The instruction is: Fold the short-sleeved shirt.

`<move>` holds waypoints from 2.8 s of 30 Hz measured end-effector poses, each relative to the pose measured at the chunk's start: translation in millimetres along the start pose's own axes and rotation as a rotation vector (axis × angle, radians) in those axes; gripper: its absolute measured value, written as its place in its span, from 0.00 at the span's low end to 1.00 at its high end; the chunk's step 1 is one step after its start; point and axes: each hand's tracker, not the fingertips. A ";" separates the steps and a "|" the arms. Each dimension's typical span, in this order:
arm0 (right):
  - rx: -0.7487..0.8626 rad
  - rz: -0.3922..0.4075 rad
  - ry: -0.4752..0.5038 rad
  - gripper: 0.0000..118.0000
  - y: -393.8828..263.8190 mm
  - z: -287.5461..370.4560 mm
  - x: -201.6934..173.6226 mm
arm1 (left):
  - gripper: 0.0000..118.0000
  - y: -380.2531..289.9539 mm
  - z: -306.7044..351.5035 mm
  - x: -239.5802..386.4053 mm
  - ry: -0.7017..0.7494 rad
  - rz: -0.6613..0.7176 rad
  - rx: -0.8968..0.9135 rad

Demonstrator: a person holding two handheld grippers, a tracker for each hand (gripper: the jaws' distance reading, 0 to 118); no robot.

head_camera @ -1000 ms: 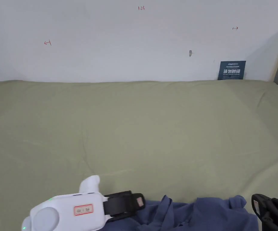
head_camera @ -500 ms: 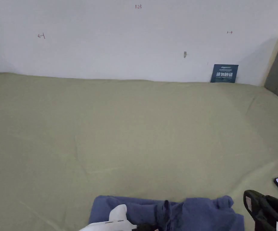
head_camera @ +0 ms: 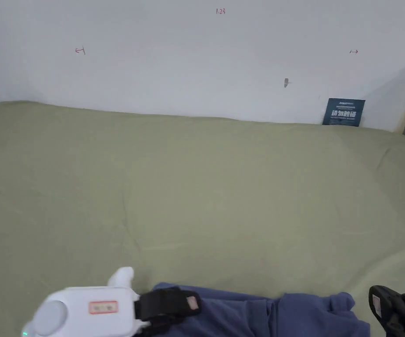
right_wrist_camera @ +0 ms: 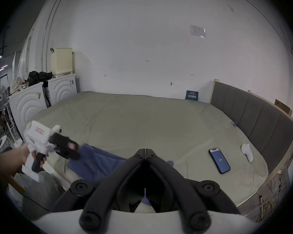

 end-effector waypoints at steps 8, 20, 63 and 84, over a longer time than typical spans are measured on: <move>0.010 0.007 0.025 0.00 2.8 -2.3 -9.2 | 0.90 7.5 13.5 -49.6 0.005 0.156 -0.147; -0.015 0.013 0.014 0.00 -2.0 -1.5 -12.2 | 0.09 -2.1 -26.9 -54.2 0.036 0.413 -0.010; 0.005 -0.009 0.047 0.00 2.5 -9.9 -10.5 | 0.50 16.8 74.1 60.2 0.026 -0.181 0.214; -0.003 -0.025 0.122 0.00 1.3 -21.9 -25.3 | 0.01 -68.4 -70.4 13.1 -0.021 0.020 -0.115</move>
